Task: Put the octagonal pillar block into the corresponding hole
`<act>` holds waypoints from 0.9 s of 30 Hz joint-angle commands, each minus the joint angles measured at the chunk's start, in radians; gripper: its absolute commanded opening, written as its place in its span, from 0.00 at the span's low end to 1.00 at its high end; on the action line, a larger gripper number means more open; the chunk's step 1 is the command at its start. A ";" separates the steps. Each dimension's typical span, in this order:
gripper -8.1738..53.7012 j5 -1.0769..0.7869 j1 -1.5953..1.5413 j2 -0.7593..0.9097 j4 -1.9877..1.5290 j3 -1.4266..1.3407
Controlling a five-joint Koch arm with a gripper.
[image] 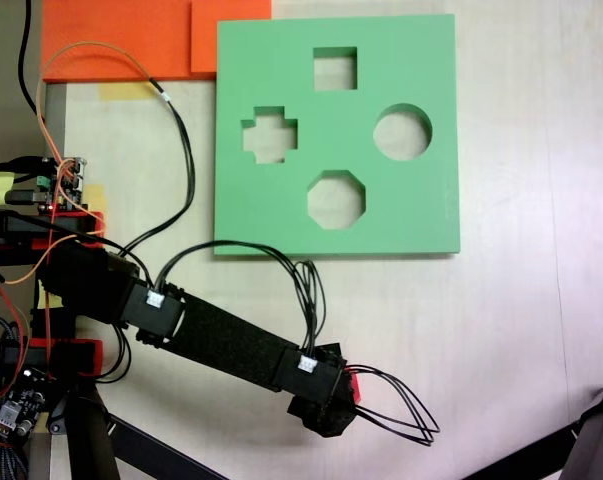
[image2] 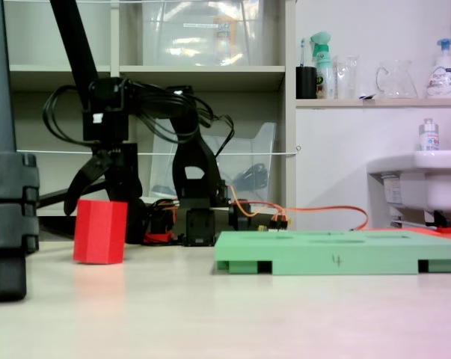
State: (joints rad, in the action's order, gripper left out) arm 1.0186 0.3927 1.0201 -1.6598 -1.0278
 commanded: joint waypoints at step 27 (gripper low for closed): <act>0.51 0.746 -0.632 0.290 -0.212 0.127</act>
State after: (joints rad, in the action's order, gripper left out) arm 1.7043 -0.1871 1.2763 -1.7840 -0.9679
